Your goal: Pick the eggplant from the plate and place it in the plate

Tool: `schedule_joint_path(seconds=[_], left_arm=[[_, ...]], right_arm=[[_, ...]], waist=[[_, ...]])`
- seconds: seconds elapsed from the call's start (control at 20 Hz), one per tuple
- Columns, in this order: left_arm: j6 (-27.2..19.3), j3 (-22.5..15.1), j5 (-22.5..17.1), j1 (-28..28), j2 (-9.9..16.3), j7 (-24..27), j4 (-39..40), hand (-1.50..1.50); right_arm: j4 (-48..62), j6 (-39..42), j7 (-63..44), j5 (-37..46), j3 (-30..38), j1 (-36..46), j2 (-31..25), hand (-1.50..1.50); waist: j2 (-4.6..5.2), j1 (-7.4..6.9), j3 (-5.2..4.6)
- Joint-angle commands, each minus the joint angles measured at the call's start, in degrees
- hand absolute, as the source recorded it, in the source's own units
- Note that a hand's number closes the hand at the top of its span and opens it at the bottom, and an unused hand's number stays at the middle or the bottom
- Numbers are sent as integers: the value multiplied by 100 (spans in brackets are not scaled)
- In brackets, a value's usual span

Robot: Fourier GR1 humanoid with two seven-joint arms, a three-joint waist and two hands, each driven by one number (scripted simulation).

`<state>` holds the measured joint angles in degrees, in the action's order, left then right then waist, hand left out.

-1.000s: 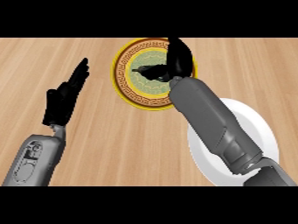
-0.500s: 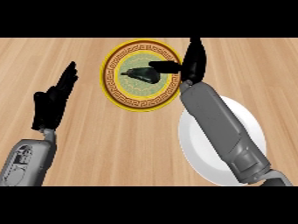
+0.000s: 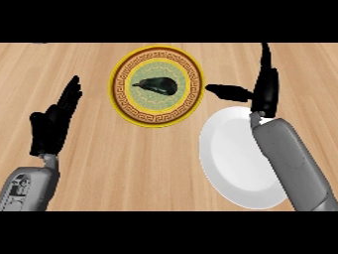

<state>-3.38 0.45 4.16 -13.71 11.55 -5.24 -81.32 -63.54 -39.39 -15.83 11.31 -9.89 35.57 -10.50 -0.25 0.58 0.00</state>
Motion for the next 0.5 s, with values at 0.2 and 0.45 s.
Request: schedule_joint_path(seconds=[0.2, 0.45], left_arm=[[-11, 14, 132, -295, -171, -72, 147, 0], [252, 156, 112, -63, -33, -111, -61, 0]], right_arm=[[-1367, 773, 193, -244, 327, -1415, -527, -150], [-1453, 1155, 279, -207, 712, -1550, -629, -150]], waist=[[21, -13, 0], [20, -45, 0]])
